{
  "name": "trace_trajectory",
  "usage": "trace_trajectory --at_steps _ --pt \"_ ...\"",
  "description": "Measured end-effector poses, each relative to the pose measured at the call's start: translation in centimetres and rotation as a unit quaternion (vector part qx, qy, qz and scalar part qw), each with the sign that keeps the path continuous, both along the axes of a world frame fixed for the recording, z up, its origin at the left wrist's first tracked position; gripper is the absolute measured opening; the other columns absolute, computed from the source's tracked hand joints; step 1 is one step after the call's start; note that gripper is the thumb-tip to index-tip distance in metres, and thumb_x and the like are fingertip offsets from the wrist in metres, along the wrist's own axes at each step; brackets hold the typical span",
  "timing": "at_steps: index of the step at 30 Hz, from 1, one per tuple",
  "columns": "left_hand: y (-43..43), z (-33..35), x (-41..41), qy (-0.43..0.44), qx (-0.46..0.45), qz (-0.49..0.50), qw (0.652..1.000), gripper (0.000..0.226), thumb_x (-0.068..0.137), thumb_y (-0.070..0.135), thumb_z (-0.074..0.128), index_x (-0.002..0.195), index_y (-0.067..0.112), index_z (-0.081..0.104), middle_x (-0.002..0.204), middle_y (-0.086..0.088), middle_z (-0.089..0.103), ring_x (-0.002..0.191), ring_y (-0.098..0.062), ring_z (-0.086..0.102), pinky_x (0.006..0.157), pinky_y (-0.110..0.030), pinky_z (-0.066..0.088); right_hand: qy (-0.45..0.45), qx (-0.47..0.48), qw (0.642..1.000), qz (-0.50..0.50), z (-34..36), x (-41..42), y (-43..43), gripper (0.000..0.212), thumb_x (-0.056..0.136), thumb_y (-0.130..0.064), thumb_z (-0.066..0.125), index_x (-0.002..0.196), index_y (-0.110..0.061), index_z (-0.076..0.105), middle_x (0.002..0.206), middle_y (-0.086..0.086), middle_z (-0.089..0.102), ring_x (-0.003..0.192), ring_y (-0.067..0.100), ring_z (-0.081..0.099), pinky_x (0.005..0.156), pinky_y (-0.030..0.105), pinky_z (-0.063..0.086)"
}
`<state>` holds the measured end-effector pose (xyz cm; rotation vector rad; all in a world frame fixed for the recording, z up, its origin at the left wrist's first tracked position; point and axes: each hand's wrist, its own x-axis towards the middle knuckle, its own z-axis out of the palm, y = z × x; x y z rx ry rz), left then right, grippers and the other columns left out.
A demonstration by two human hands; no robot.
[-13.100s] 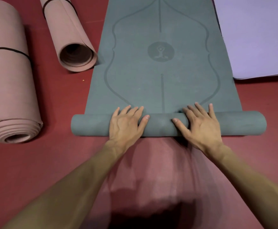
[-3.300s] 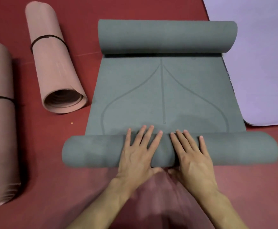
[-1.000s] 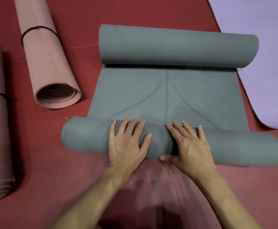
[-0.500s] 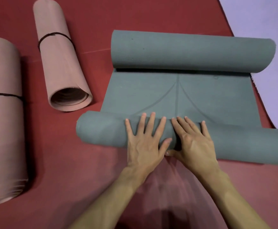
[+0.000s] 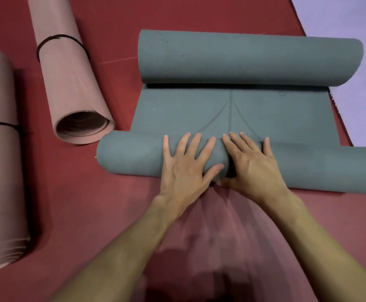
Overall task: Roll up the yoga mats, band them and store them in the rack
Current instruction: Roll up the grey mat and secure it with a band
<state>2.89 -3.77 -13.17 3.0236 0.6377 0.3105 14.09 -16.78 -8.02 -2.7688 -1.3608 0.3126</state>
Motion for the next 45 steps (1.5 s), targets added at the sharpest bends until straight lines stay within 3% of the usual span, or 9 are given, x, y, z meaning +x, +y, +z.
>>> trace_trajectory --at_steps 5,10,13,18,25,28,31,39,45 --pt "2.5 0.4 4.5 -0.040 -0.033 0.016 0.999 0.051 0.100 0.058 0.038 0.127 0.030 0.072 0.117 0.000 0.074 0.113 -0.026 0.066 0.113 -0.060 0.033 -0.065 -0.015 0.998 -0.014 -0.8 -0.2 0.0 0.136 0.049 -0.071 0.089 0.159 -0.009 0.037 0.162 0.013 0.041 0.151 0.038 0.035 0.113 0.075 0.025" --pt "4.3 2.6 6.6 0.106 -0.064 0.005 0.992 0.055 0.105 0.063 0.026 0.133 0.036 0.065 0.130 0.001 0.070 0.124 -0.026 0.060 0.112 -0.051 0.033 -0.077 -0.057 0.995 -0.019 0.8 1.8 3.5 0.113 0.052 -0.072 0.087 0.143 -0.021 0.045 0.138 0.001 0.057 0.130 0.031 0.053 0.111 0.064 0.036" --pt "4.1 2.8 6.6 0.123 -0.064 0.001 0.990 0.060 0.104 0.064 0.022 0.127 0.034 0.068 0.125 0.000 0.072 0.120 -0.025 0.062 0.106 -0.046 0.036 -0.078 -0.069 0.995 0.003 1.4 2.6 3.6 0.097 0.055 -0.076 0.084 0.131 -0.025 0.052 0.125 -0.002 0.064 0.114 0.028 0.064 0.093 0.047 0.048" --pt "1.5 2.5 4.3 0.053 -0.064 0.036 0.996 0.062 0.098 0.060 0.030 0.089 0.021 0.078 0.084 -0.006 0.076 0.085 -0.029 0.070 0.085 -0.043 0.045 -0.118 -0.090 0.988 0.037 2.6 1.1 1.7 0.082 0.062 -0.085 0.069 0.125 -0.034 0.056 0.112 -0.011 0.070 0.098 0.022 0.072 0.066 0.032 0.040" --pt "-4.1 3.5 -1.1 0.088 -0.111 0.028 0.990 0.064 0.097 0.062 0.038 0.083 0.015 0.079 0.077 -0.011 0.076 0.075 -0.032 0.073 0.073 -0.038 0.053 -0.015 -0.158 0.985 0.064 6.2 -3.0 -2.6 0.088 0.058 -0.089 0.059 0.135 -0.048 0.052 0.116 -0.014 0.074 0.105 0.018 0.073 0.083 0.032 0.055" --pt "-7.7 2.0 -5.7 0.048 -0.095 0.012 0.994 0.058 0.101 0.057 0.039 0.121 0.017 0.075 0.118 -0.011 0.076 0.112 -0.028 0.070 0.109 -0.053 0.047 0.013 -0.102 0.994 0.032 4.0 -6.6 -6.8 0.095 0.037 -0.077 0.077 0.121 -0.033 0.073 0.104 -0.010 0.078 0.087 0.021 0.078 0.068 0.039 0.062" --pt "-9.4 1.7 -8.4 0.031 -0.087 -0.007 0.996 0.064 0.100 0.058 0.041 0.148 0.019 0.057 0.153 -0.010 0.054 0.144 -0.030 0.048 0.118 -0.063 0.032 -0.008 -0.042 0.999 0.032 1.0 -7.2 -8.8 0.110 0.046 -0.076 0.080 0.137 -0.016 0.067 0.136 0.000 0.069 0.121 0.024 0.070 0.095 0.056 0.058" --pt "-5.9 2.0 -3.0 0.045 -0.093 0.019 0.994 0.052 0.098 0.055 0.039 0.120 0.024 0.074 0.111 0.000 0.077 0.103 -0.026 0.069 0.102 -0.049 0.047 -0.025 0.040 0.999 0.001 -0.7 -7.8 -10.5 0.112 0.068 -0.079 0.061 0.154 -0.009 0.048 0.160 0.009 0.046 0.151 0.030 0.039 0.121 0.061 0.025" --pt "-5.5 2.1 -2.3 0.032 -0.075 0.030 0.996 0.058 0.099 0.055 0.038 0.130 0.017 0.069 0.124 -0.004 0.072 0.115 -0.027 0.065 0.111 -0.056 0.041 0.007 -0.006 1.000 -0.007 -0.1 -3.9 -7.8 0.116 0.047 -0.078 0.079 0.144 -0.016 0.060 0.143 0.004 0.063 0.133 0.029 0.059 0.113 0.060 0.041"
